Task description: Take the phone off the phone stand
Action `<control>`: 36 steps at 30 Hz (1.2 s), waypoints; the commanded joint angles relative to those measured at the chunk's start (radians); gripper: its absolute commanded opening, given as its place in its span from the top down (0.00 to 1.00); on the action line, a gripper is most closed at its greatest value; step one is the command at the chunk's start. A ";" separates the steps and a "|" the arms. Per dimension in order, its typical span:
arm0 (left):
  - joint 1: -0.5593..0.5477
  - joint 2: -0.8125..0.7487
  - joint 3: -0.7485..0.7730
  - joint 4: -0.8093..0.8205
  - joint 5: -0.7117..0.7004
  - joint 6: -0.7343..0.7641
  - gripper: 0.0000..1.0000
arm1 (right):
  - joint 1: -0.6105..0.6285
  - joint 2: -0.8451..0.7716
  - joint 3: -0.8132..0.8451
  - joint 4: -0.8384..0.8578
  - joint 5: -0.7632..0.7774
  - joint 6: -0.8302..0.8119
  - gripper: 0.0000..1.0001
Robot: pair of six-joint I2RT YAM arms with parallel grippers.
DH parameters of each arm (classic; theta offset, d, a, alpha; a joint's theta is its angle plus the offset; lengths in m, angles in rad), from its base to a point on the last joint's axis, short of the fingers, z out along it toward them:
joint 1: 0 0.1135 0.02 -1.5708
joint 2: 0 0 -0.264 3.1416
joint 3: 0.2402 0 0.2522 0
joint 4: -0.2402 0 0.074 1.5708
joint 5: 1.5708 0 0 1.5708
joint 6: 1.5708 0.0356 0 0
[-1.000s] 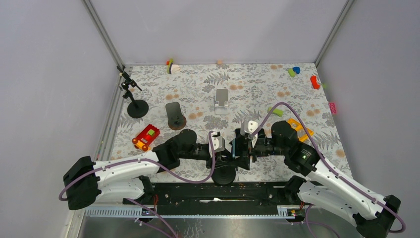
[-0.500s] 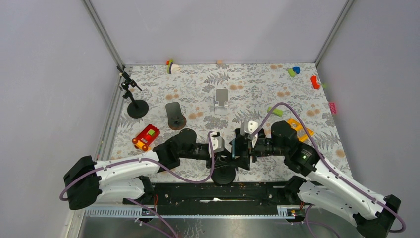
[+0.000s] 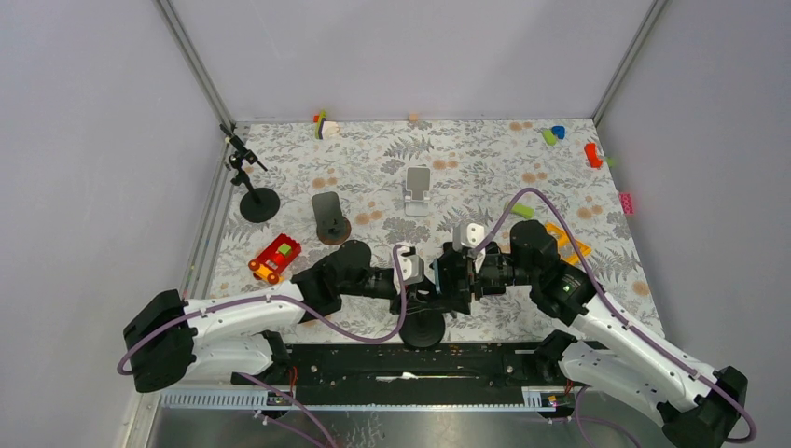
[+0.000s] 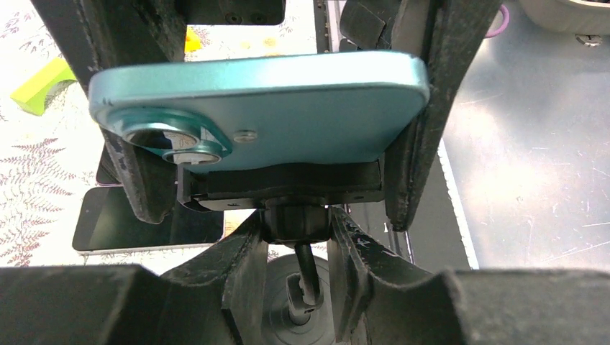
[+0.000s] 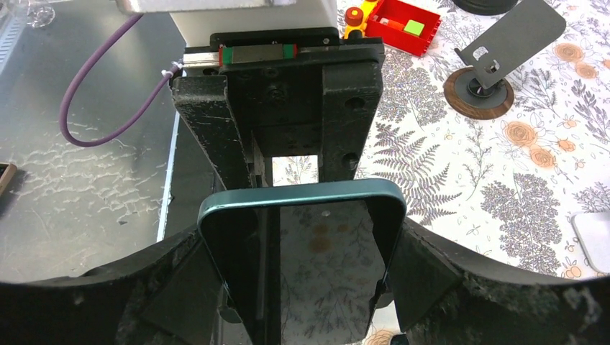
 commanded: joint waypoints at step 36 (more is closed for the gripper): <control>-0.271 0.011 0.020 0.030 0.283 0.012 1.00 | -0.200 0.390 0.090 0.110 0.077 -0.409 1.00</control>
